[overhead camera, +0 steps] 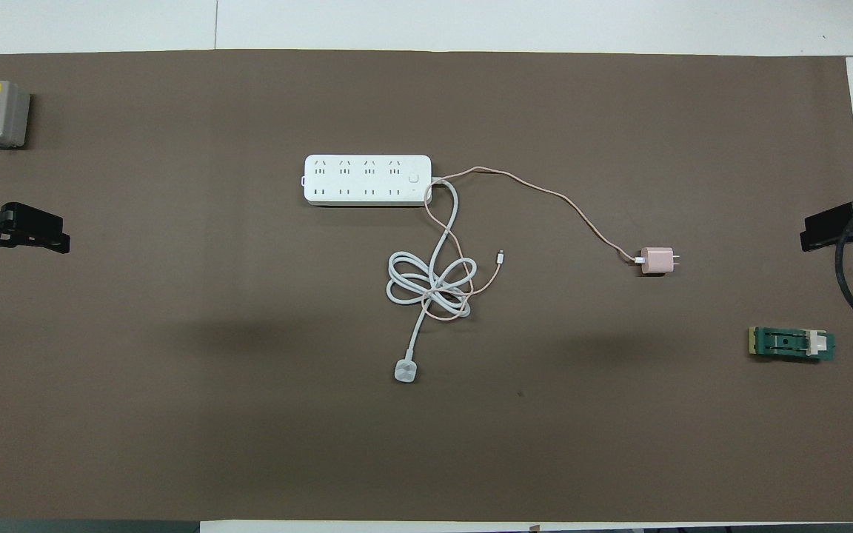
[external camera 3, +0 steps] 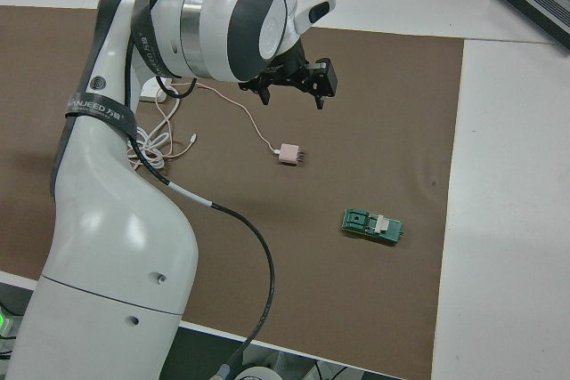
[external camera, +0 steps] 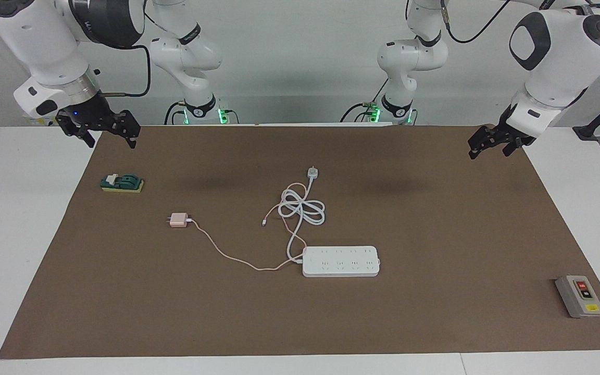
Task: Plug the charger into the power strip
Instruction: 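Move the right gripper toward the pink charger plug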
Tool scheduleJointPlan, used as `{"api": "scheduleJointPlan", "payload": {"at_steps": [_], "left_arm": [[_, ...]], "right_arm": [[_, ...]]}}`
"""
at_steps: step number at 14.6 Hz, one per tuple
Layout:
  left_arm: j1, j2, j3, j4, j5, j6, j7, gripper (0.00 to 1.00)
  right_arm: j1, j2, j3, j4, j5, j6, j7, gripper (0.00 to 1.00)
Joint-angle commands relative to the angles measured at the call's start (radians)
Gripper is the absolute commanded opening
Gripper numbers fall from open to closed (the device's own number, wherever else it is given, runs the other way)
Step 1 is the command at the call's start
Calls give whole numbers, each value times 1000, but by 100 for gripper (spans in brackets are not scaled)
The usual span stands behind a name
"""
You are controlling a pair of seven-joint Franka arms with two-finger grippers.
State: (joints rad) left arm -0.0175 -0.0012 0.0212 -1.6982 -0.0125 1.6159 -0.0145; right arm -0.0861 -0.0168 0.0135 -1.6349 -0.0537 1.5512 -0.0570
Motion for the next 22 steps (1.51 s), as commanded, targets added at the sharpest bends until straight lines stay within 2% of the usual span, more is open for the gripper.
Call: {"api": "scheduleJointPlan", "payload": {"at_steps": [1, 7, 9, 19, 22], "left_arm": [[4, 15, -3, 20, 16, 4, 13, 100], [8, 15, -3, 19, 16, 1, 15, 100], [10, 15, -3, 19, 17, 2, 15, 100], [8, 15, -3, 45, 8, -27, 15, 100], [11, 0, 14, 68, 2, -42, 22, 100]], "right_arm": [[-7, -26, 8, -34, -18, 23, -9, 100], [-4, -26, 11, -36, 2, 17, 5, 100], [-4, -25, 13, -46, 14, 18, 110, 100], [-144, 193, 8, -59, 414, 29, 672, 100], [-162, 212, 6, -138, 494, 104, 764, 100]]}}
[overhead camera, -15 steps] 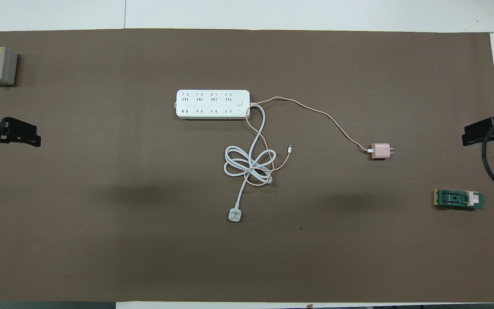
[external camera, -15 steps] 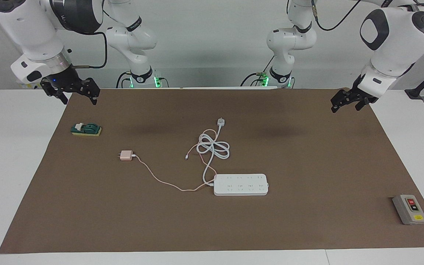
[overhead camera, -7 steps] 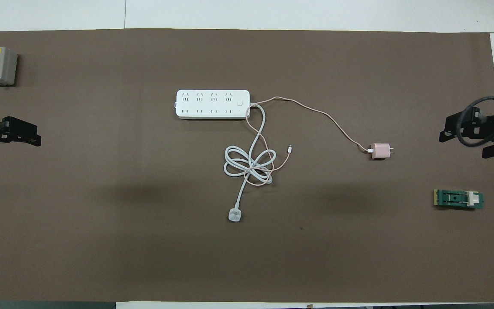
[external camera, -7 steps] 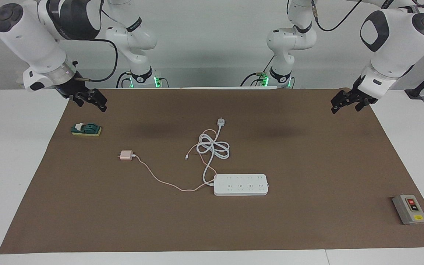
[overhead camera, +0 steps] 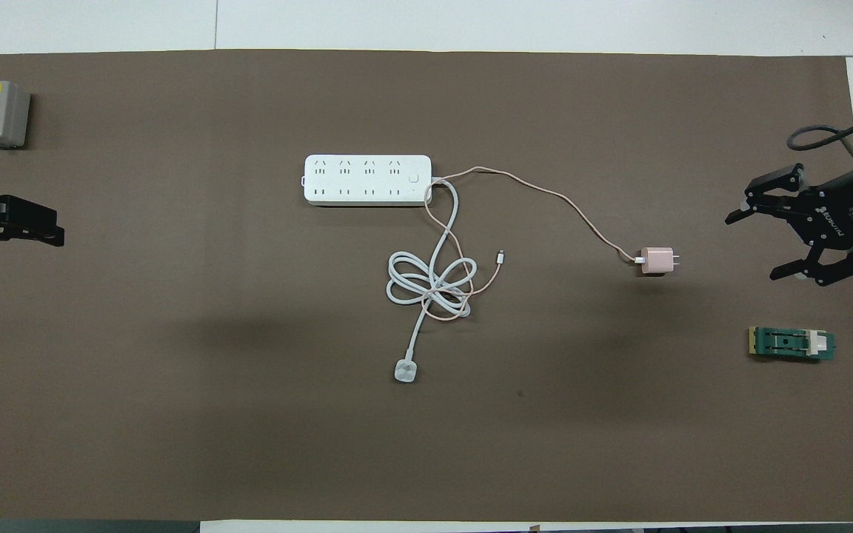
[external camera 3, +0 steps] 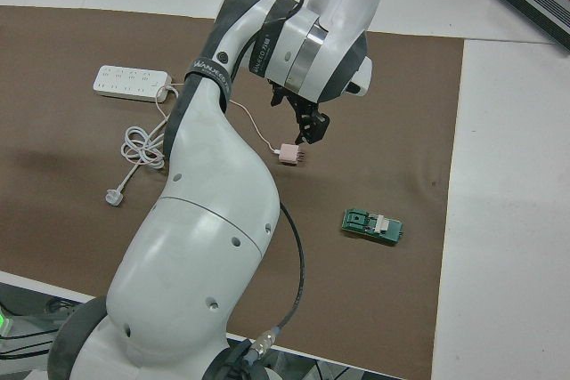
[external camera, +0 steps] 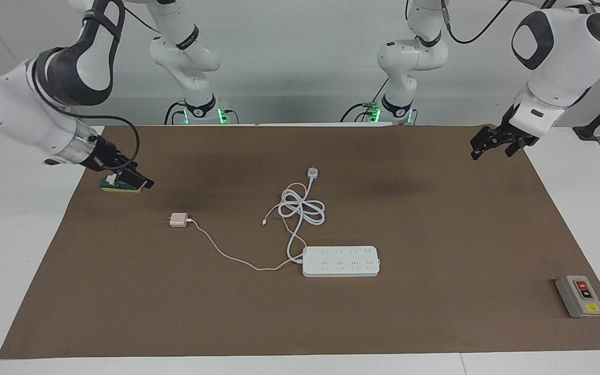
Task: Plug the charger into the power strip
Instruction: 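Lower the right gripper and grasp the pink charger plug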
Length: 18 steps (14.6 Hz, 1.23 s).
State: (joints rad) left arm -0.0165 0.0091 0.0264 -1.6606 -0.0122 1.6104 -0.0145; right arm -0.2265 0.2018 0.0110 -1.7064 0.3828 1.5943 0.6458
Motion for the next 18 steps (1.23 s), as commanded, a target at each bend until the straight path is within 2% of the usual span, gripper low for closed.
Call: {"api": "scheduleJointPlan", "payload": {"at_steps": [1, 6, 8, 11, 13, 16, 18], "left_arm": [[12, -12, 10, 33, 1, -41, 30, 100], [17, 5, 4, 38, 9, -29, 22, 100], [17, 26, 4, 68, 3, -43, 24, 100], [12, 72, 3, 120, -54, -136, -63, 100], [18, 69, 4, 177, -171, -141, -82, 100], [9, 69, -3, 203, -267, -150, -79, 100], [20, 98, 4, 206, -444, -141, -58, 100]], "right_arm": [[-31, -7, 9, -96, 94, 93, 95, 100], [-73, 128, 9, -90, 212, 118, 181, 100], [-71, 160, 9, -93, 232, 162, 215, 100], [-76, 218, 9, -99, 297, 190, 221, 100], [-73, 235, 9, -119, 303, 202, 218, 100], [-71, 251, 9, -144, 321, 229, 178, 100], [-70, 251, 9, -165, 337, 240, 175, 100]]}}
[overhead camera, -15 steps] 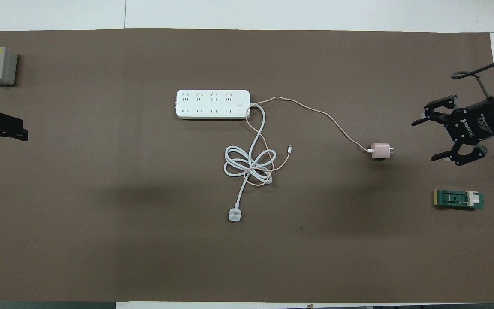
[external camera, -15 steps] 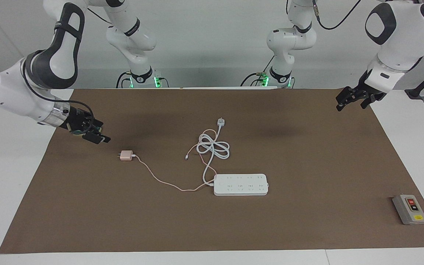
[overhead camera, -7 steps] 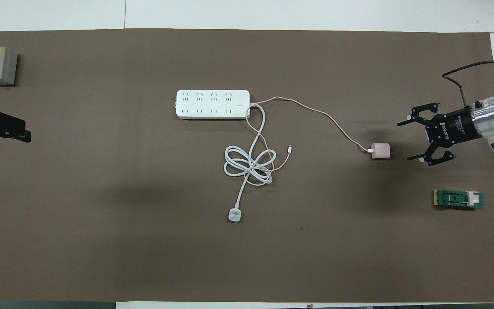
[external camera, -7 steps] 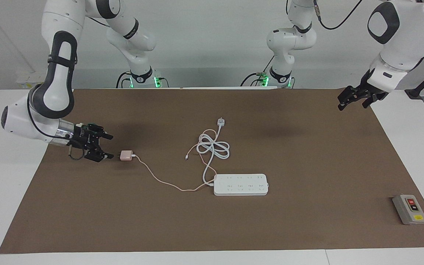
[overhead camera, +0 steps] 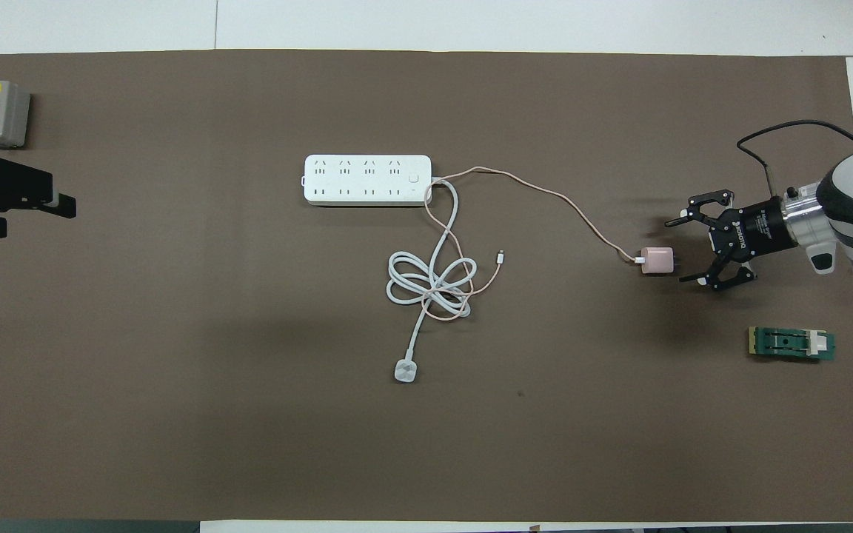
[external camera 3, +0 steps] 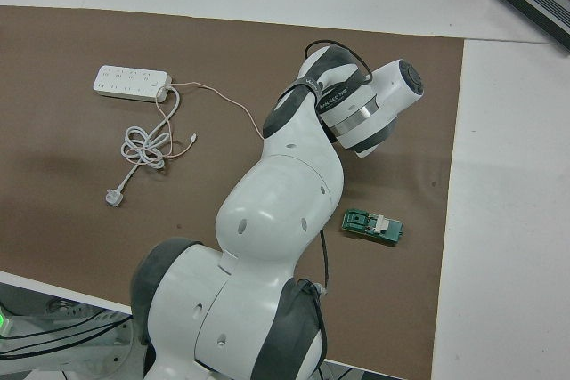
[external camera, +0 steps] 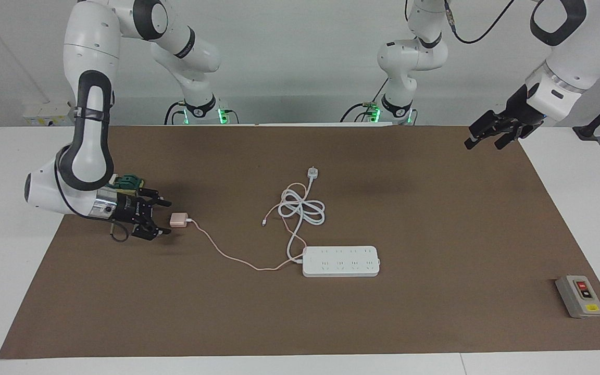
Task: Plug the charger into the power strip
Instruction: 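Lower the right gripper and grasp the pink charger plug, then carry the plug toward the left gripper while the left gripper reaches in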
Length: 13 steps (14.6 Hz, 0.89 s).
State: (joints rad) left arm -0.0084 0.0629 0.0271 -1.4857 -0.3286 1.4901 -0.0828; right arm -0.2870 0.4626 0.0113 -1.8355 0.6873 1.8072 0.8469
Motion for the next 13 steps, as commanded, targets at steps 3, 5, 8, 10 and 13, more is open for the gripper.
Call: {"api": "scheduleJointPlan", "payload": {"at_steps": [3, 5, 8, 10, 13], "left_arm": [[14, 92, 7, 50, -341, -13, 32, 100], [27, 112, 7, 50, -493, -13, 32, 100], [37, 184, 7, 50, -702, -7, 66, 100], [38, 238, 7, 45, -797, 19, 174, 100], [41, 328, 7, 19, -973, 15, 361, 100]], "right_arm": [[-9, -21, 9, -85, 38, 63, -86, 100], [-9, -28, 10, -126, 55, 93, -141, 100], [-9, -30, 9, -137, 61, 104, -154, 100], [-8, -30, 9, -137, 69, 107, -154, 63], [2, -30, 9, -137, 75, 115, -155, 0]]}}
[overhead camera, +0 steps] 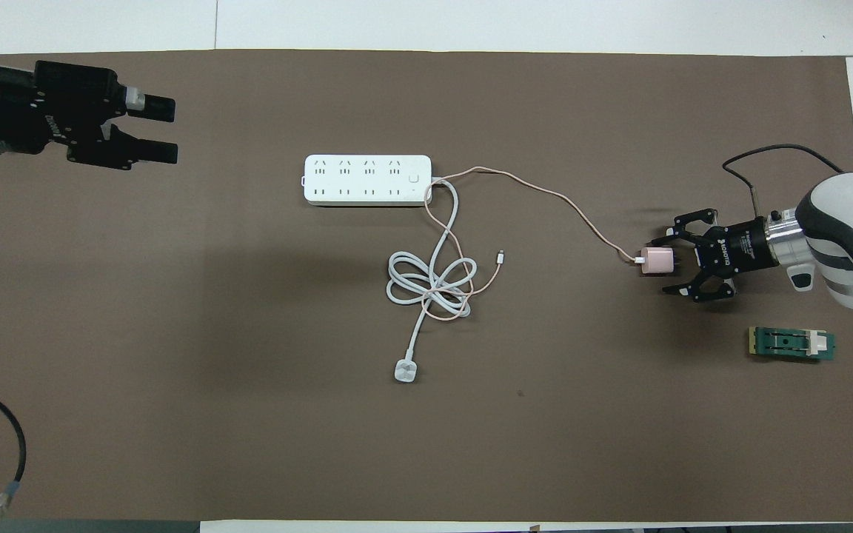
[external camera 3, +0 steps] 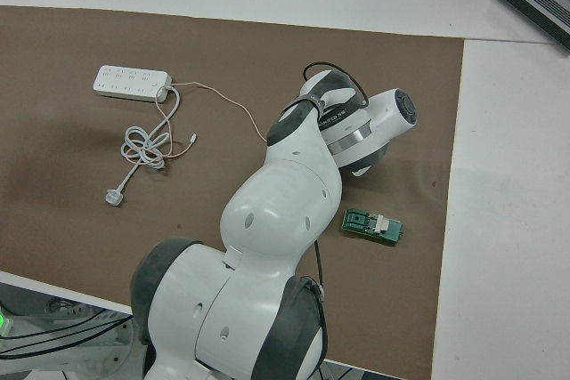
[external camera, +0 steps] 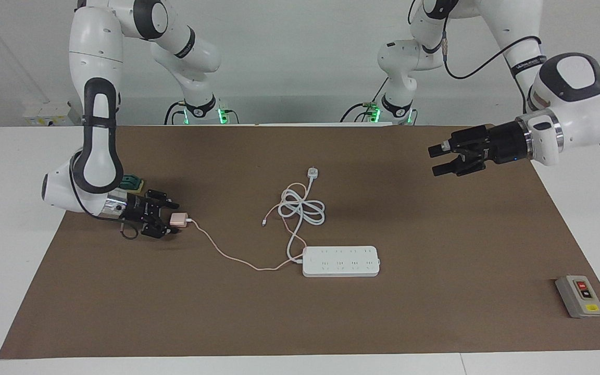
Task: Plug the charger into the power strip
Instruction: 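Carry the plug toward the left gripper while the left gripper reaches in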
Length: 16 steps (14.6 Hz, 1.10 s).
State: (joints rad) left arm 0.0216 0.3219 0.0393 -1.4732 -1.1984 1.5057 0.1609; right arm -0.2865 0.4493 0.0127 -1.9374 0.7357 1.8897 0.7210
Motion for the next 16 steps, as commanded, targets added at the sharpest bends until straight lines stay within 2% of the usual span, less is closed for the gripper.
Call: {"api": "scheduleJointPlan", "payload": {"at_steps": [1, 3, 5, 10, 13, 16], "left_arm": [[12, 104, -9, 5, -154, -8, 190, 100], [15, 159, -9, 5, -232, -31, 316, 100], [4, 189, -9, -18, -259, -35, 464, 100], [-14, 171, -21, -270, -325, -12, 780, 100], [-20, 114, -21, -399, -340, -2, 804, 100], [-55, -1, -22, -560, -375, 71, 813, 100]], "right_arm": [[1, -17, 7, -37, 27, 45, -29, 0], [9, -17, 7, -40, 27, 46, -29, 0], [9, -17, 9, -29, 27, 43, -26, 0], [59, -20, 13, 82, 25, -29, 111, 0], [119, -52, 15, 149, 24, -69, 199, 0], [202, -89, 16, 191, 27, -66, 302, 0]]}}
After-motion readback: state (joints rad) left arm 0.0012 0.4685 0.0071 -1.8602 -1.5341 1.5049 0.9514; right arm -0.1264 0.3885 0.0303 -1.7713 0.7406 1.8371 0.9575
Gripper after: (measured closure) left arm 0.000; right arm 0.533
